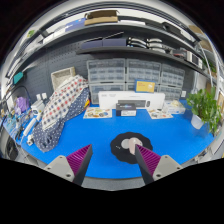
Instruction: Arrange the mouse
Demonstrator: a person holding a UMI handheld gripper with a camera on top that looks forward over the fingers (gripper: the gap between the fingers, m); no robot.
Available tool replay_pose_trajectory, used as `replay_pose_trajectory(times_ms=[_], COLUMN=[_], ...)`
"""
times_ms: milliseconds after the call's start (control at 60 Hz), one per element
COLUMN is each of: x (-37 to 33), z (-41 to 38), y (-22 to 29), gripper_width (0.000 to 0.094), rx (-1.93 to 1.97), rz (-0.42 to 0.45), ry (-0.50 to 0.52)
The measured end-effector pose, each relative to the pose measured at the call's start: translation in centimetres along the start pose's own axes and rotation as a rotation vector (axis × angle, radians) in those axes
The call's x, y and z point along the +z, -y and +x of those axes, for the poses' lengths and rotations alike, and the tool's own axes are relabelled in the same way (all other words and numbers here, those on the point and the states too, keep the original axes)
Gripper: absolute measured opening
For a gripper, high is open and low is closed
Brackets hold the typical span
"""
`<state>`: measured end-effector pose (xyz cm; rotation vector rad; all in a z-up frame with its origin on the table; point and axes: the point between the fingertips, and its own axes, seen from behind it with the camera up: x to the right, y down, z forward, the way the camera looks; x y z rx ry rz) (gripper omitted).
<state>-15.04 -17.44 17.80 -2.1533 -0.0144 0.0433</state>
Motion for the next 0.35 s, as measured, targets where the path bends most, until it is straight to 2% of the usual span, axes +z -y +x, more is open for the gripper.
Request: replay_pose_trajectory(times_ms=[350], x=[-2.2], z=[-3.7], y=[-1.6], gripper_width=[0.0861], rx=[-0.035], rz=[-0.005], ry=[0.027])
